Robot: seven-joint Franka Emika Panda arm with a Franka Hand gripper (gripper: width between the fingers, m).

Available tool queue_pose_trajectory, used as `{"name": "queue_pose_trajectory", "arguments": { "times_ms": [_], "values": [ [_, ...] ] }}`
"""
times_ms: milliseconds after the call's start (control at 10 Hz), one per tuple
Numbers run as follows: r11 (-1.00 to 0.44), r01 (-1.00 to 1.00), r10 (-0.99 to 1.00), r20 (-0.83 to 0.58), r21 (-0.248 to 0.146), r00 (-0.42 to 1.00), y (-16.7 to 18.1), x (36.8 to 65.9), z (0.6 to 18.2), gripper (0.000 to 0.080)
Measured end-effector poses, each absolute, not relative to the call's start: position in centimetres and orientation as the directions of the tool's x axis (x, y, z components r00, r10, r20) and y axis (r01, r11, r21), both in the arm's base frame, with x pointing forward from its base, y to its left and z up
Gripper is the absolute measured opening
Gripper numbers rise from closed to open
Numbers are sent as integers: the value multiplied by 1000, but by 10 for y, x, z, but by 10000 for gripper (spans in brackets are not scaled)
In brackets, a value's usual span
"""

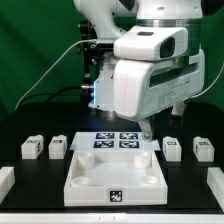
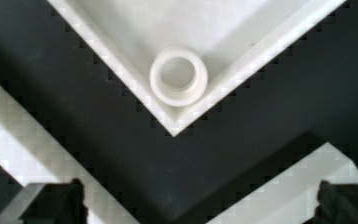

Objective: Assemble one leg

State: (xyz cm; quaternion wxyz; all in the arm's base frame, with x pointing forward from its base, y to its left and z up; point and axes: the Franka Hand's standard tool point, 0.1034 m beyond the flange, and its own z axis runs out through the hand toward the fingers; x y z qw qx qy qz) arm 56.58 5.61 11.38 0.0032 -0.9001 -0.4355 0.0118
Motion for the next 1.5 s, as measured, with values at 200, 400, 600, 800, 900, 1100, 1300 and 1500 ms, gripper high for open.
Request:
{"name": "queue_pose_trajectory", "arguments": {
  "times_ms": [200, 400, 600, 800, 900, 1100, 1300, 1500],
  "values": [
    [-621, 784, 784, -18, -16, 620, 56, 566, 114, 650],
    [-579, 815, 815, -18, -17, 579, 56, 563, 112, 650],
    [-383, 924, 924, -18, -11, 382, 46, 511, 98, 650],
    [-127, 992, 992, -16, -12, 127, 21, 481, 90, 650],
    [16, 1000, 1000, -12, -4, -16, 9, 478, 89, 650],
    [38, 999, 999, -13, -7, -38, 7, 478, 88, 650],
    [33, 999, 999, -13, -10, -33, 5, 476, 86, 650],
    [14, 999, 1000, -11, -40, -14, -14, 439, 56, 650]
  ]
}}
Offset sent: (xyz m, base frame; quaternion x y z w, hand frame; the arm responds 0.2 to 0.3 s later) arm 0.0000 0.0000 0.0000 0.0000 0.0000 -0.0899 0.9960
